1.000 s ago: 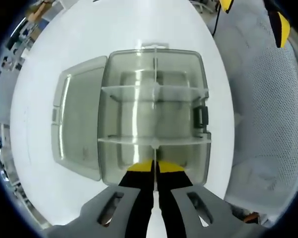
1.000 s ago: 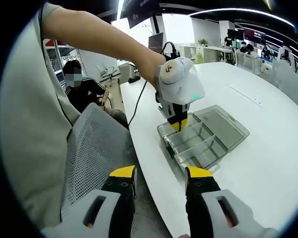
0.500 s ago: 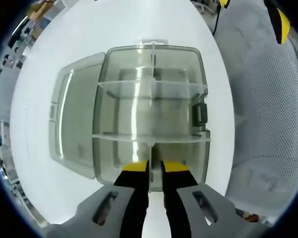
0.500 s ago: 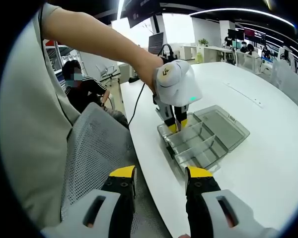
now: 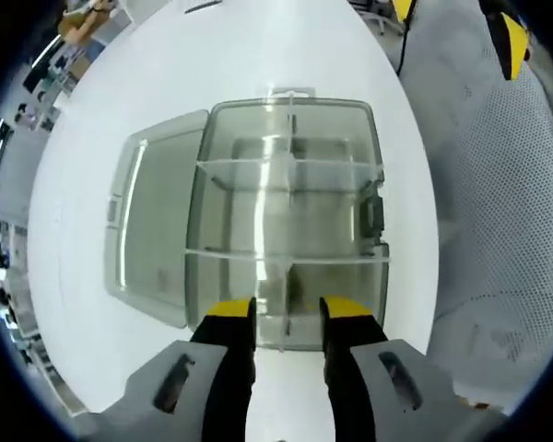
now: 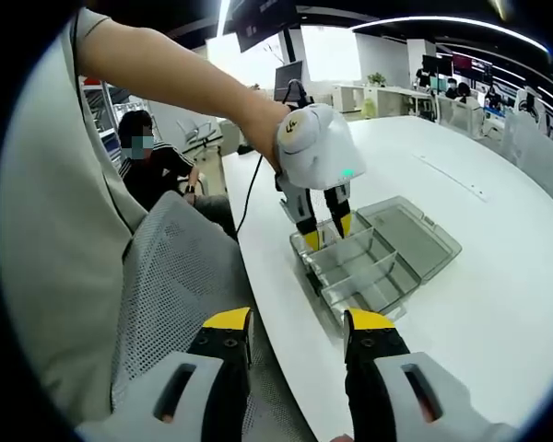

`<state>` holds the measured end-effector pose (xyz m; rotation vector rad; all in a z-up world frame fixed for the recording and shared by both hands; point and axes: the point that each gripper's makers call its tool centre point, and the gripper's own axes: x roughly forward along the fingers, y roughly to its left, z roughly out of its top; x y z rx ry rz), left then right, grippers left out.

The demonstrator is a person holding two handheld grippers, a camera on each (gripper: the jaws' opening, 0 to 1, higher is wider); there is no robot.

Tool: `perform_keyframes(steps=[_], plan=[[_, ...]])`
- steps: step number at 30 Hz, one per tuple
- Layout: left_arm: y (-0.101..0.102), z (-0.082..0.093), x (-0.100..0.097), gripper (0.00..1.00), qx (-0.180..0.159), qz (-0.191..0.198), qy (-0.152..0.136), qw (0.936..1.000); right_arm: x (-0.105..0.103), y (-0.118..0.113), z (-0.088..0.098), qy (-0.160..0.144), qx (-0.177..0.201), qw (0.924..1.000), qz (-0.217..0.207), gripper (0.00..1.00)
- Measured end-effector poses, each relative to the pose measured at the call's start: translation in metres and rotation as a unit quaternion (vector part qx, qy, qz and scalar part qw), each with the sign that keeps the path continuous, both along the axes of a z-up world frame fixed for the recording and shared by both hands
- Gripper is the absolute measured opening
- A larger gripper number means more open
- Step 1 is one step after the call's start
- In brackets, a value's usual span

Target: Insert the divider into the dual guide fixture by aligning both edges with the guide slots and pushing it downward to the bottom, including one-sided entry, uneven engagement, binding, and posture correction.

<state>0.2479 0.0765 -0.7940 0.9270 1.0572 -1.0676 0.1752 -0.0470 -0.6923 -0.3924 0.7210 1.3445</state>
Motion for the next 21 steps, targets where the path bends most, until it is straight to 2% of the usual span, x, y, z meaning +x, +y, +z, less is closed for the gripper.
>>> perform_keyframes(steps=[4, 11, 16, 21], plan=[[-0.002, 0.006, 0.003, 0.36, -0.014, 0.008, -0.015, 0.9997, 0.002, -0.001, 0.002, -0.002, 0.001, 1.0000, -0.002, 0.36], [-0.007, 0.019, 0.006, 0.39, -0.044, 0.032, -0.047, 0.9974, 0.005, -0.003, 0.005, -0.005, 0.004, 1.0000, -0.007, 0.36], [-0.005, 0.023, 0.000, 0.44, -0.051, 0.039, -0.061, 0.9961, 0.004, -0.005, 0.005, -0.007, 0.002, 0.9999, -0.007, 0.36], [-0.003, 0.031, -0.003, 0.44, -0.075, 0.069, -0.075, 0.9920, 0.004, -0.008, 0.006, -0.009, 0.001, 0.9999, -0.008, 0.36]])
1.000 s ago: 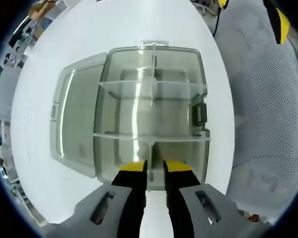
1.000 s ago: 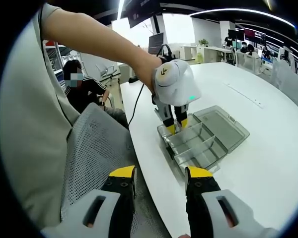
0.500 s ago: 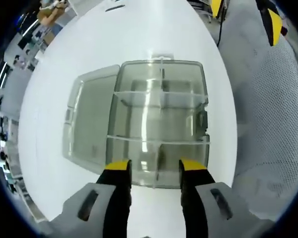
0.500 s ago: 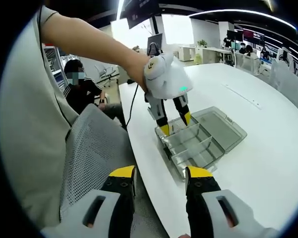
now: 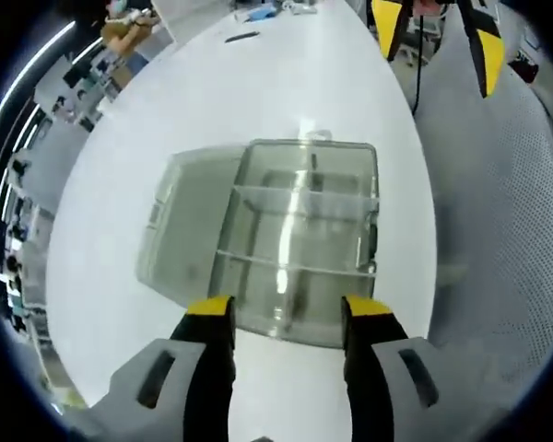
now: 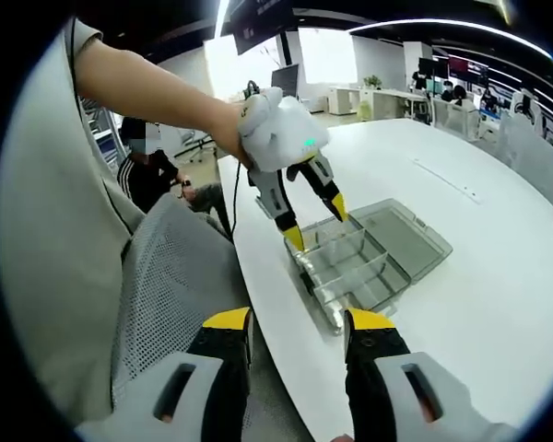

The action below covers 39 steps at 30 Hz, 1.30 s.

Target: Insert the divider into the dual guide fixture by aligning both edges with the guide slots and pushing it downward to the bottom, including one-sided entry, uneven engagement, binding, and posture correction.

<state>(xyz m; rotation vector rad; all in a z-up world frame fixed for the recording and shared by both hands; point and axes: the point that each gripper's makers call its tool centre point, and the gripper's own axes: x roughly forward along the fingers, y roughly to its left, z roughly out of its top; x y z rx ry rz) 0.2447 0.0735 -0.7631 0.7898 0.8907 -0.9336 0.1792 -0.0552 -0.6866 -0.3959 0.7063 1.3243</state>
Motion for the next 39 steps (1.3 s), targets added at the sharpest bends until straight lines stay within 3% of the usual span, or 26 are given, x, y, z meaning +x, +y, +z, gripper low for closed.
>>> perform_keyframes(steps=[10, 18, 39], plan=[[0.000, 0.019, -0.010, 0.44, -0.048, 0.048, -0.018, 0.9975, -0.004, -0.005, 0.000, -0.001, 0.000, 1.0000, -0.003, 0.37], [-0.004, 0.036, -0.021, 0.44, -0.101, 0.094, -0.032, 0.9900, -0.006, -0.007, 0.003, -0.004, -0.001, 1.0000, -0.005, 0.37], [-0.009, 0.053, -0.041, 0.44, -0.136, 0.122, -0.056, 0.9815, -0.005, -0.020, 0.005, -0.008, -0.008, 0.9998, -0.014, 0.37]])
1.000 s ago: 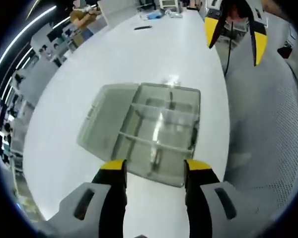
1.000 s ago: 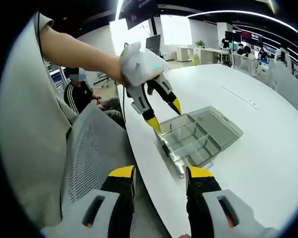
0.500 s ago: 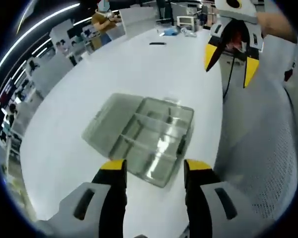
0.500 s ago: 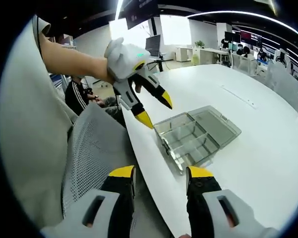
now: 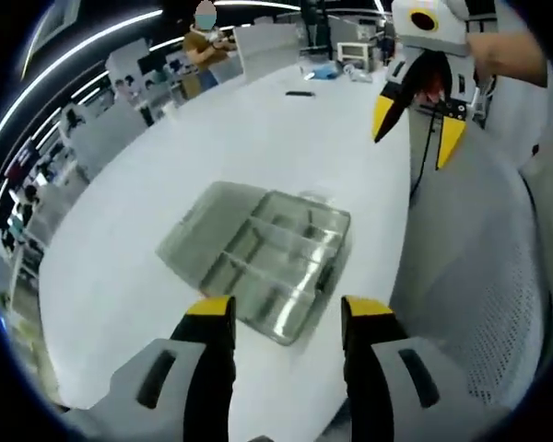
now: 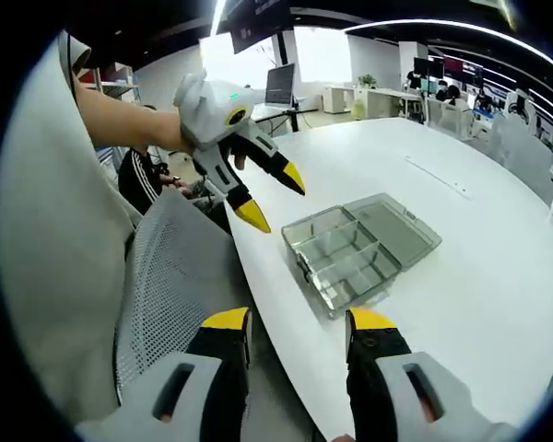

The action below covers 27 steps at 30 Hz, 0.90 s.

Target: Insert the divider into the dual guide fixture by aligning both edges with the guide slots and pushing it downward to the bottom, including one-sided entry, uneven engagement, binding, and posture correction.

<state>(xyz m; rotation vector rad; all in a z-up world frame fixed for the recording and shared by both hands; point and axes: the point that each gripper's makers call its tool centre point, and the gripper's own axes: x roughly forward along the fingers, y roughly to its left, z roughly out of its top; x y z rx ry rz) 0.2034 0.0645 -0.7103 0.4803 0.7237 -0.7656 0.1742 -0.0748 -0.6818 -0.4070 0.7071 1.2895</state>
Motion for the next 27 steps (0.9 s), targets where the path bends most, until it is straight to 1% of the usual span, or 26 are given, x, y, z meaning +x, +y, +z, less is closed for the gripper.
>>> perform_keyframes(steps=[5, 8, 15, 17, 22, 24, 25, 27], plan=[[-0.003, 0.006, -0.003, 0.44, -0.027, 0.019, -0.003, 0.9995, 0.002, -0.002, -0.001, 0.000, -0.001, 1.0000, -0.004, 0.37], [-0.004, 0.006, -0.005, 0.44, -0.028, 0.021, -0.005, 0.9994, 0.002, -0.003, 0.000, 0.000, -0.001, 1.0000, -0.005, 0.37], [-0.003, 0.008, -0.011, 0.44, -0.046, 0.033, -0.011, 0.9984, 0.005, -0.005, 0.001, -0.003, 0.000, 0.9999, -0.010, 0.38], [-0.001, 0.007, -0.013, 0.44, -0.051, 0.040, -0.007, 0.9979, 0.005, -0.005, 0.001, -0.003, -0.001, 0.9999, -0.011, 0.38], [0.000, 0.007, -0.016, 0.44, -0.057, 0.045, -0.007, 0.9973, 0.004, -0.008, 0.001, -0.003, -0.003, 0.9999, -0.012, 0.38], [0.000, 0.008, -0.017, 0.44, -0.067, 0.050, -0.007, 0.9965, 0.004, -0.010, 0.001, -0.003, -0.003, 0.9999, -0.013, 0.38], [-0.001, 0.010, -0.017, 0.44, -0.078, 0.054, -0.006, 0.9955, 0.004, -0.011, 0.001, -0.004, -0.003, 0.9999, -0.014, 0.38], [-0.001, 0.012, -0.018, 0.44, -0.085, 0.055, -0.008, 0.9948, 0.005, -0.012, 0.001, -0.004, -0.004, 0.9999, -0.016, 0.38]])
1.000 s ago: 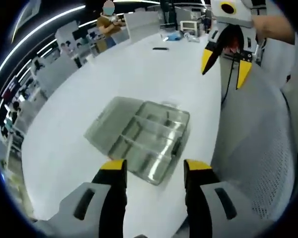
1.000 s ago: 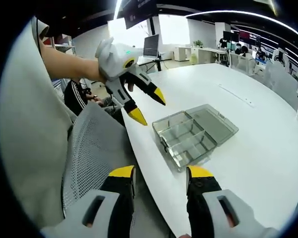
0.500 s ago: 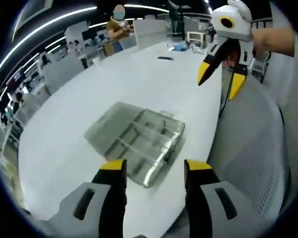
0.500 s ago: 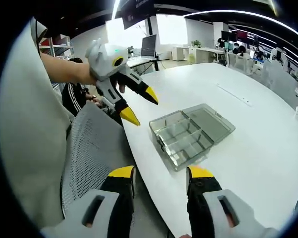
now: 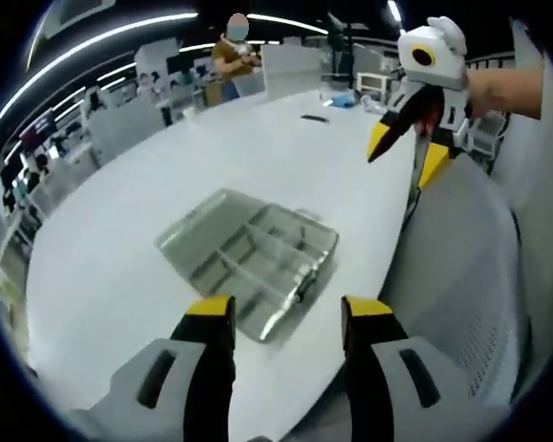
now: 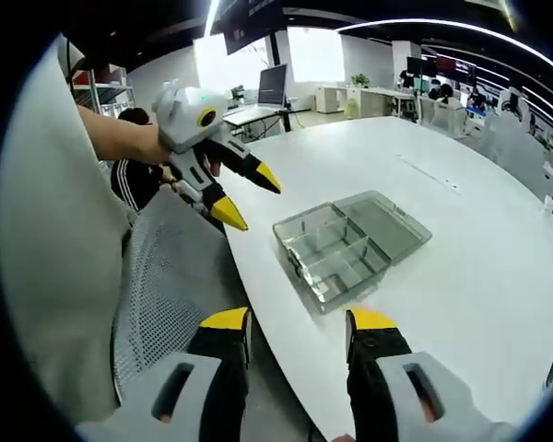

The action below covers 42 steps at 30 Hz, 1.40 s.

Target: Insert the divider into the dual guide fixture by aligning both edges with the guide slots and pushing it downward to the bottom, including one-sided entry, uneven engagement, binding, and posture correction.

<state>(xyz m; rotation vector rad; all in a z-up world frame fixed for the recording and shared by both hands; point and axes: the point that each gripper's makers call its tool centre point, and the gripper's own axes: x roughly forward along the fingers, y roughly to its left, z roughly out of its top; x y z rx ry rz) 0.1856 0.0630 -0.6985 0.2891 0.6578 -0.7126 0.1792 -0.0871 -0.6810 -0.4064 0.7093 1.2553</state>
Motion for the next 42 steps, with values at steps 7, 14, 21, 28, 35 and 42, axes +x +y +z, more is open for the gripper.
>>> perform_keyframes(steps=[7, 14, 21, 28, 35, 42], plan=[[-0.002, 0.000, -0.004, 0.45, -0.015, 0.003, -0.002, 0.9999, 0.001, -0.005, 0.000, -0.001, -0.003, 1.0000, -0.005, 0.37], [-0.010, 0.005, -0.007, 0.47, -0.072, 0.027, 0.009, 0.9970, 0.004, -0.007, 0.001, -0.002, -0.003, 0.9999, -0.011, 0.37], [-0.016, 0.007, -0.007, 0.49, -0.096, 0.035, 0.011, 0.9947, 0.009, -0.010, 0.003, -0.004, -0.002, 0.9998, -0.017, 0.37], [-0.022, 0.008, -0.009, 0.51, -0.111, 0.036, 0.015, 0.9931, 0.013, -0.014, 0.004, -0.007, -0.002, 0.9997, -0.023, 0.37], [-0.026, 0.010, -0.007, 0.53, -0.117, 0.039, 0.014, 0.9923, 0.018, -0.016, 0.006, -0.009, -0.003, 0.9996, -0.026, 0.37], [-0.029, 0.010, -0.007, 0.56, -0.117, 0.039, 0.014, 0.9922, 0.024, -0.019, 0.008, -0.012, -0.005, 0.9995, -0.029, 0.37]])
